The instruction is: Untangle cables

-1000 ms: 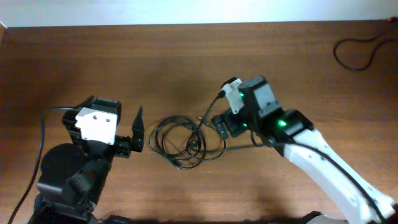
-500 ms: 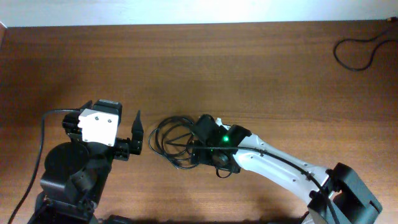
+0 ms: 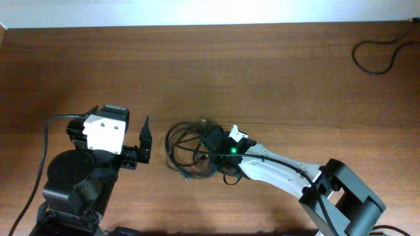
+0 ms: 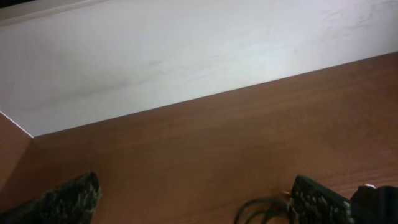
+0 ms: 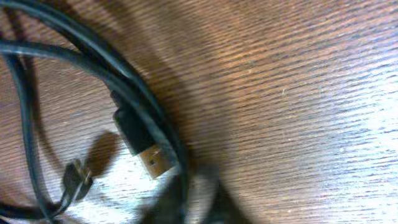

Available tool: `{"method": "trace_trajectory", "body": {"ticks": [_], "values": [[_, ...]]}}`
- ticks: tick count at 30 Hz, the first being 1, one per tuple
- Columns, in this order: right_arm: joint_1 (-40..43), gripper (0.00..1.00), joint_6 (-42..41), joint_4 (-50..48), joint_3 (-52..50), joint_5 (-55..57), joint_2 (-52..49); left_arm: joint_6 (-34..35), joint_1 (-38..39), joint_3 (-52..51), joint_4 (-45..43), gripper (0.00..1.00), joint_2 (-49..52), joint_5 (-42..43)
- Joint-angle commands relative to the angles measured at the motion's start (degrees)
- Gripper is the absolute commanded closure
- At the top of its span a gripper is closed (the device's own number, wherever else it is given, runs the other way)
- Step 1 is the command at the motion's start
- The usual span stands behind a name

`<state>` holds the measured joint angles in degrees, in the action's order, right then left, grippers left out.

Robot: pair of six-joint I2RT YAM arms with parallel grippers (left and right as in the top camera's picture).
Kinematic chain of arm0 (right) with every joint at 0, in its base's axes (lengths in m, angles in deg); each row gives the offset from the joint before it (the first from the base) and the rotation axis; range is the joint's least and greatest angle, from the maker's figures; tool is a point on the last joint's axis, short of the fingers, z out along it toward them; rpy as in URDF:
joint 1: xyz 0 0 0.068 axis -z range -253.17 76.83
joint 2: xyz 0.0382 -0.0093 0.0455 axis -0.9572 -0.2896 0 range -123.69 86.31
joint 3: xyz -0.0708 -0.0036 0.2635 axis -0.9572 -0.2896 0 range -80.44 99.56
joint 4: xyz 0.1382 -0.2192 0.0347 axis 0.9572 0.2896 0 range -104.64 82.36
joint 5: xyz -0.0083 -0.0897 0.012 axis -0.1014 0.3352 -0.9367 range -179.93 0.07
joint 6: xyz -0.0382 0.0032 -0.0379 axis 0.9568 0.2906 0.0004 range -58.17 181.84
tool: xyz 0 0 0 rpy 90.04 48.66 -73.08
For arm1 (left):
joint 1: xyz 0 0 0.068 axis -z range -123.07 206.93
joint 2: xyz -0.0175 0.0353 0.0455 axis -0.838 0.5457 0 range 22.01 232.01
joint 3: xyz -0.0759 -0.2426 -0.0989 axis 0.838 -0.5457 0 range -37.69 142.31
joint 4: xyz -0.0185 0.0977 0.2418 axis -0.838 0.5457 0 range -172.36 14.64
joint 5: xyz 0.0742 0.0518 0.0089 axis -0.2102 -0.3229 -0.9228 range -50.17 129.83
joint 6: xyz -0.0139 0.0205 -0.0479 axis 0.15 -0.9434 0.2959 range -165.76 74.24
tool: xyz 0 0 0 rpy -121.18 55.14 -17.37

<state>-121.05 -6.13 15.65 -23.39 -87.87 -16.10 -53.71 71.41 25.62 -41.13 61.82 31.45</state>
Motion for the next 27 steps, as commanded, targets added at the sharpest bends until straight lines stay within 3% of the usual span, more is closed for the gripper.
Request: {"method": "trace_trajectory", "body": {"ticks": [1,8,15,21,22,23,27], "values": [[0.07,0.96,2.67,0.09,-0.13,0.0,1.33,-0.72,-0.02,0.26,0.0,0.01,-0.22,0.83],[4.87,0.96,19.87,5.07,9.66,-0.37,14.05,-0.72,-0.02,0.26,0.0,0.01,-0.22,1.51],[5.49,0.96,41.24,15.93,42.8,2.27,19.28,-0.72,-0.02,0.26,-0.04,0.01,-0.22,1.51],[13.55,0.96,43.78,17.4,47.63,1.46,15.98,-0.7,-0.02,0.26,-0.02,0.01,-0.11,1.51],[13.33,0.89,43.78,18.08,47.63,1.33,14.73,-0.72,-0.02,0.26,-0.04,0.01,-0.11,1.51],[13.35,0.96,44.26,18.84,47.63,1.29,13.7,-0.7,-0.02,0.26,-0.02,0.01,-0.11,1.53],[13.35,0.96,46.71,20.41,47.65,1.16,13.6,-0.72,-0.02,0.26,-0.02,0.01,-0.11,2.14]]}}
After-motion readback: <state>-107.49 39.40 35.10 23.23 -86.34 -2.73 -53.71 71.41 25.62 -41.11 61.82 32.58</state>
